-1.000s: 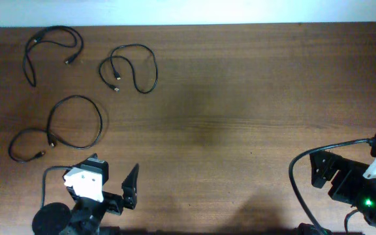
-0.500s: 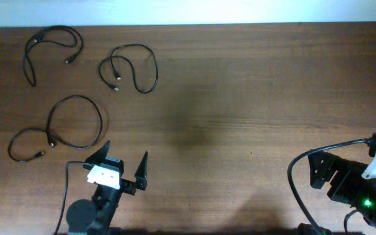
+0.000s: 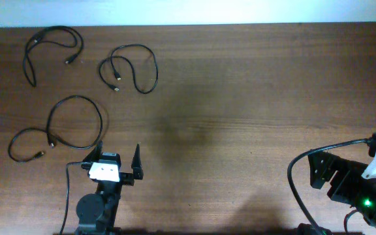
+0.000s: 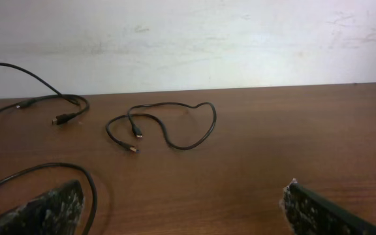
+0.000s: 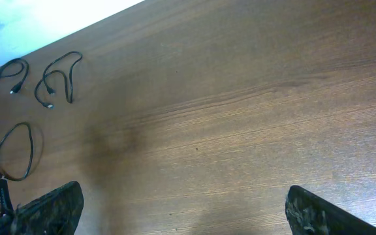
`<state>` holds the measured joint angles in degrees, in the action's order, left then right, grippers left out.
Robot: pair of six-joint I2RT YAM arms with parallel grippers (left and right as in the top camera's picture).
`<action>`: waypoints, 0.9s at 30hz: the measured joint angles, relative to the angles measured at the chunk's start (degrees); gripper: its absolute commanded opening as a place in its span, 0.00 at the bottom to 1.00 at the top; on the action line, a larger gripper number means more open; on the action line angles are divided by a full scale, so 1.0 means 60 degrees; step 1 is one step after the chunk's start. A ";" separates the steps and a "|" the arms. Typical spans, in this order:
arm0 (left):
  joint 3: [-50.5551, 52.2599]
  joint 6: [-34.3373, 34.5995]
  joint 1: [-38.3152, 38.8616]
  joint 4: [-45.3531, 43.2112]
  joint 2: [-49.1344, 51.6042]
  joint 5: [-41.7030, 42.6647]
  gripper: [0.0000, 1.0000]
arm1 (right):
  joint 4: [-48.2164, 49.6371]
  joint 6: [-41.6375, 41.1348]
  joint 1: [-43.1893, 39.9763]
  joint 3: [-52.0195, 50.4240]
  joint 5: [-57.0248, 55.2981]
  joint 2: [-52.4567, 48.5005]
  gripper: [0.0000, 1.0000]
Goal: Untangle cables
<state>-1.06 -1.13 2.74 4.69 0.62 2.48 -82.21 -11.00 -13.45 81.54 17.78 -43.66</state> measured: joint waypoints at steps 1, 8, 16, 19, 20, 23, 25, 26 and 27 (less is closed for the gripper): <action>0.0000 0.0000 0.0004 -0.0004 0.0000 0.0000 0.99 | 0.0000 0.0000 0.0000 0.0000 0.0000 0.0000 0.99; 0.0000 0.0000 0.0000 0.0000 0.0000 0.0000 0.99 | 0.0000 0.0000 0.0000 0.0000 0.0000 0.0000 0.99; 0.0000 0.0000 0.0000 0.0000 0.0000 0.0000 0.99 | 0.0790 -0.0033 0.1727 -0.0036 -0.0510 0.0000 0.99; 0.0007 0.0000 0.0000 -0.0004 0.0000 -0.0033 0.99 | 0.2269 -0.0066 0.2736 -0.0678 -0.1752 0.0160 0.98; 0.0011 0.0000 0.0004 -0.0004 0.0004 -0.0033 0.99 | 0.3646 -0.0073 0.3038 -0.1647 -0.2215 0.0652 0.98; 0.0018 0.0000 0.0000 -0.0025 0.0007 -0.0036 0.99 | 0.6819 -0.0062 0.3198 -0.5268 -0.2783 0.3133 0.99; 0.0022 0.0000 0.0000 -0.0025 0.0000 -0.0069 0.99 | 0.8874 -0.0051 0.3198 -0.7981 -0.2914 0.4943 0.98; 0.0018 0.0000 0.0004 -0.0036 0.0000 -0.0069 0.99 | 0.9373 -0.0051 0.3198 -0.8539 -0.2932 0.5264 0.99; 0.0022 0.0000 0.0000 -0.0025 0.0000 -0.0069 0.99 | 1.0211 -0.0055 0.3198 -0.9508 -0.2965 0.5818 0.99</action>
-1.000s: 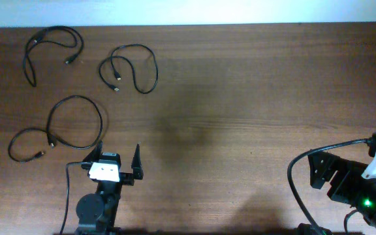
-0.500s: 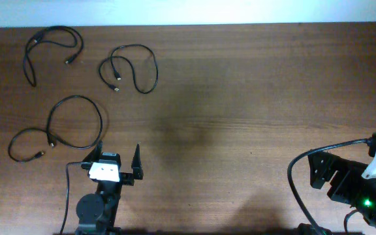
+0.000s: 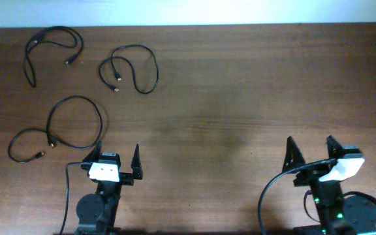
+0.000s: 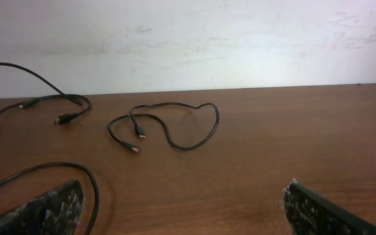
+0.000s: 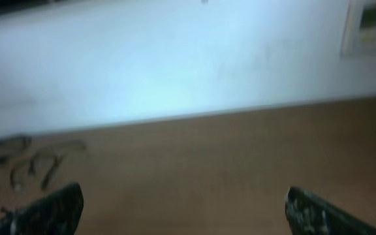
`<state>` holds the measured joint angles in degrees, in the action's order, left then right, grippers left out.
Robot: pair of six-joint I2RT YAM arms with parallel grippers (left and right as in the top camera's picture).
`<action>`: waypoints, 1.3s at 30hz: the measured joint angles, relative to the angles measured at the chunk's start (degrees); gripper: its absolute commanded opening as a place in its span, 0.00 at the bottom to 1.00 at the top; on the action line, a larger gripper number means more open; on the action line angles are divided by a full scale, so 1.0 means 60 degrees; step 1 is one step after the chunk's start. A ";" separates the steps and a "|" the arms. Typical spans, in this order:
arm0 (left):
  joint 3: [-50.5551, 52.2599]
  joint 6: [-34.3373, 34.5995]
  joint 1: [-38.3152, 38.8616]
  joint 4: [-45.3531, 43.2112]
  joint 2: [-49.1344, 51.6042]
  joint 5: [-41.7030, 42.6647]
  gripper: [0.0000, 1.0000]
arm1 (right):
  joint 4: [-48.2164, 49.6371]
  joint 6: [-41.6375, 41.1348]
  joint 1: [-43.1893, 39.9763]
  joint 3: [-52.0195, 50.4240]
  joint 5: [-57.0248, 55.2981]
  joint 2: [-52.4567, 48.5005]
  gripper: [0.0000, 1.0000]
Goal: Untangle cables
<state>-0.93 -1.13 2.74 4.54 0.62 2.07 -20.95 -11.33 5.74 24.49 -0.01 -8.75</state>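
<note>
Three black cables lie apart on the left of the brown table. One cable is at the far left corner. A second cable lies beside it to the right, also seen as a loop. The third cable loops nearer the front, just ahead of my left gripper. That gripper is open and holds nothing, and its fingers frame bare wood. At the front right stands my right gripper, open and holding nothing, facing the back wall.
A white wall runs behind the table's far edge. The robot bases sit at the front edge. The right wrist view is blurred, with the cables faint at its left.
My right arm has swung from the far right front corner to stand upright at the front right, its camera now facing the wall. The left arm and the cables have not moved.
</note>
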 measured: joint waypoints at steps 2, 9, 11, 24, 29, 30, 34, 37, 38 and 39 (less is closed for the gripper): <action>0.0004 0.0000 0.0000 -0.0011 -0.0004 0.0000 0.99 | 0.0750 -0.0004 0.0000 -0.1479 -0.0011 0.0958 0.99; 0.0007 0.0000 0.0004 -0.0007 0.0000 -0.0004 0.99 | 0.2116 -0.0004 0.0000 -0.2951 -0.0033 0.1319 0.99; 0.0007 0.0000 0.0000 -0.0007 0.0000 -0.0004 0.99 | 0.2167 -0.0007 -0.0007 -0.3413 -0.0033 0.1319 0.99; 0.0007 0.0000 0.0000 -0.0007 0.0000 -0.0007 0.99 | 0.2747 0.1723 -0.1246 -0.3942 -0.0029 0.1326 0.99; 0.0007 0.0000 0.0000 -0.0007 0.0000 -0.0007 0.99 | 0.2750 0.1927 -0.1246 -0.3942 -0.0033 0.1326 0.98; 0.0007 0.0000 0.0000 -0.0007 0.0000 -0.0007 0.99 | 0.2750 0.1931 -0.1246 -0.3942 -0.0033 0.1326 0.99; 0.0007 0.0000 0.0000 -0.0004 0.0000 -0.0007 0.99 | 0.2750 0.1931 -0.1246 -0.3942 -0.0033 0.1326 0.98; 0.0007 0.0000 0.0000 -0.0004 0.0000 -0.0007 0.99 | 0.2750 0.1931 -0.1246 -0.3942 -0.0029 0.1326 0.99; 0.0007 0.0000 0.0000 -0.0004 0.0000 -0.0007 0.99 | 0.2750 0.1931 -0.1246 -0.3942 -0.0033 0.1326 0.99; 0.0007 0.0000 0.0000 -0.0007 0.0000 -0.0007 0.99 | 0.2750 0.1931 -0.1246 -0.3942 -0.0033 0.1326 0.99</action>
